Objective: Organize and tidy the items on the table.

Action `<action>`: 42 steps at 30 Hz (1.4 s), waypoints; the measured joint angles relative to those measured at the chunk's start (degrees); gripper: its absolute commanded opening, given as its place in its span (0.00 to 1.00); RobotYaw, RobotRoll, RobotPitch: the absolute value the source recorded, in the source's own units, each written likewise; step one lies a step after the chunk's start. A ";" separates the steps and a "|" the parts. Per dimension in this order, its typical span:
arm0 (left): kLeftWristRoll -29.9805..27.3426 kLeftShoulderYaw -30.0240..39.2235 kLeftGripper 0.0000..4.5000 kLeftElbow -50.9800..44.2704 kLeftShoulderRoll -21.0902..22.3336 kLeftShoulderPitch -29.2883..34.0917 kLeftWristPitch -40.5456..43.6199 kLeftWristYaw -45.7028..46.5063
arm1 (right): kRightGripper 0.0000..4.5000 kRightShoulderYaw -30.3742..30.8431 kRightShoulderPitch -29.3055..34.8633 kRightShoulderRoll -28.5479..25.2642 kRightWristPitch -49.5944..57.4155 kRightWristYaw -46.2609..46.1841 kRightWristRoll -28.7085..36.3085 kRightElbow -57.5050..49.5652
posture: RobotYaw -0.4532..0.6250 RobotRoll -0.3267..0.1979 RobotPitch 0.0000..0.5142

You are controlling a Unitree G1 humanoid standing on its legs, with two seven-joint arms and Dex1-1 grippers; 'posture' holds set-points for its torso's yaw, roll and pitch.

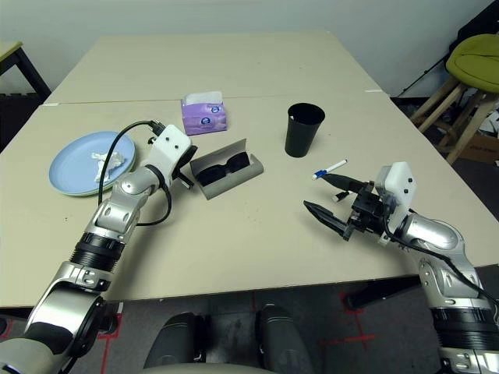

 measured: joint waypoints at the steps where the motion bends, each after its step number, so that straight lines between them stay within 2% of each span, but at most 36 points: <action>1: -0.02 -0.02 0.00 -0.22 0.05 0.09 0.11 -0.47 | 1.00 -0.03 0.09 -0.07 0.00 -0.03 0.01 -0.16 | 0.36 0.62 0.19; 20: -0.50 -0.43 0.00 -8.06 0.51 3.24 4.32 -5.11 | 1.00 -0.15 -0.72 -0.83 0.01 -0.11 0.02 -0.24 | 0.38 0.62 0.18; 33: -1.69 -0.60 0.00 -17.67 0.11 8.98 10.84 -5.72 | 1.00 -0.14 -1.57 -1.20 -0.02 0.62 -0.04 0.78 | 0.39 0.62 0.18; 42: -1.71 -1.07 0.00 -17.94 0.12 9.80 12.90 -6.10 | 1.00 -0.11 -2.94 -1.24 -0.03 1.04 -0.15 2.39 | 0.40 0.62 0.18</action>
